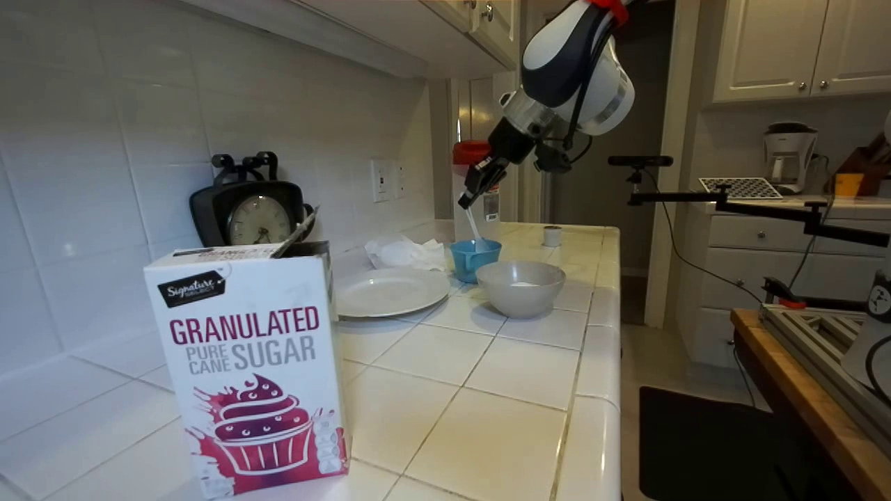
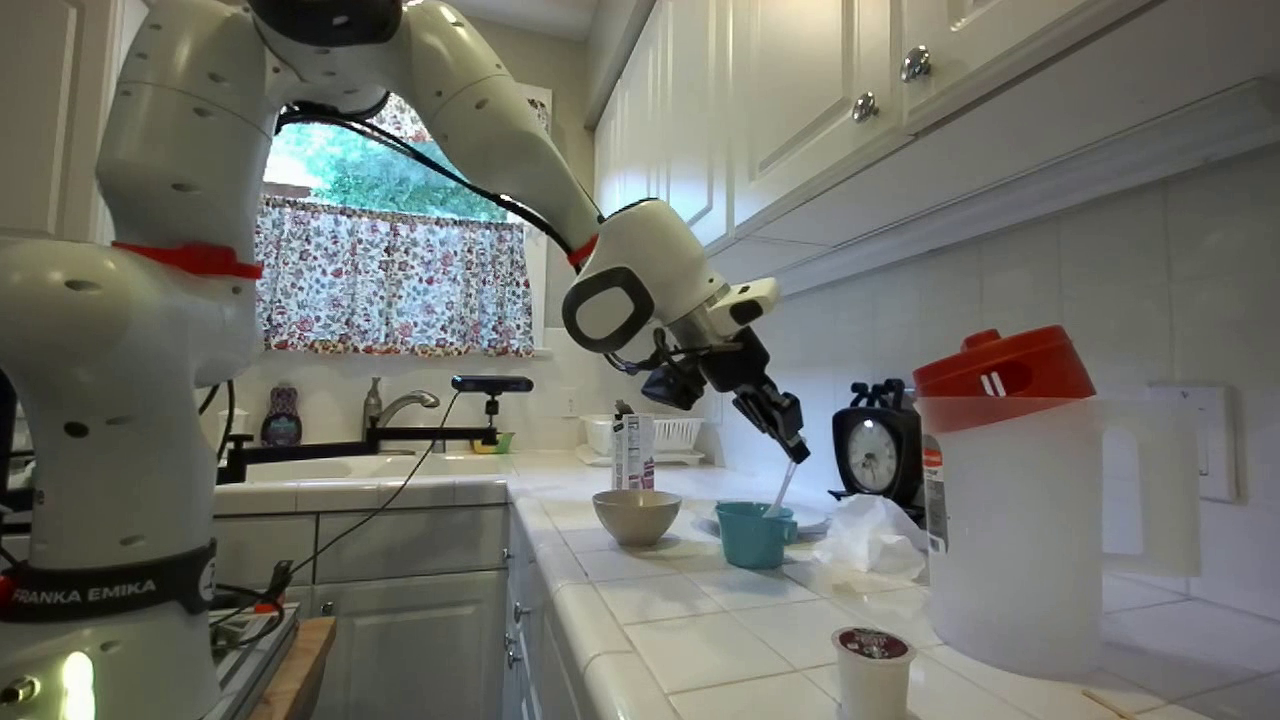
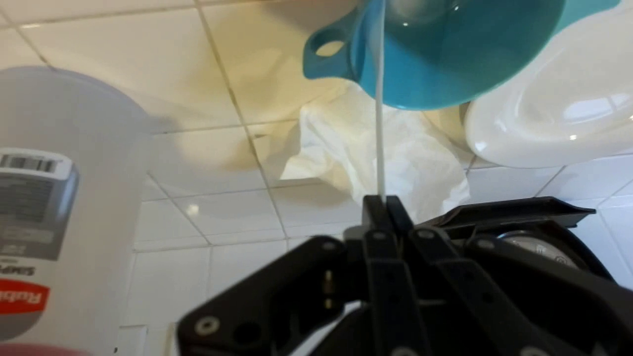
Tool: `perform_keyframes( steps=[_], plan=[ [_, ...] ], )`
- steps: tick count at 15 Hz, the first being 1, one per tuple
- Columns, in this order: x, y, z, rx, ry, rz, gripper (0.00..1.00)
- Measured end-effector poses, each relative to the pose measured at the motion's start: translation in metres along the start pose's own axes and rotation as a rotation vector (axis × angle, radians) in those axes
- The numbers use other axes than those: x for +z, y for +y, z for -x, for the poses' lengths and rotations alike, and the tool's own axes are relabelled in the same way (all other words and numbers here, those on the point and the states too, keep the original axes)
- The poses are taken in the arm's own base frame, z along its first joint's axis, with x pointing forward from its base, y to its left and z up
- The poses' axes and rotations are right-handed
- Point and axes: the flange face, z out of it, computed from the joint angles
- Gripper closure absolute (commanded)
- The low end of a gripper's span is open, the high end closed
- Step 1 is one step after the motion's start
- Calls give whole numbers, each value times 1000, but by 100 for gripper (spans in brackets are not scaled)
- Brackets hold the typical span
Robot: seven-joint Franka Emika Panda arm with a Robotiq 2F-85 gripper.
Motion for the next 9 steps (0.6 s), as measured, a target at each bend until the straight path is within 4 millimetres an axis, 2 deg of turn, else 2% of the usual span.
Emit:
perform_keyframes(
  steps=[4, 9],
  plan=[
    [0, 0, -11, -8, 17, -2, 99],
    [10, -20, -24, -37, 32, -33, 99]
  ],
)
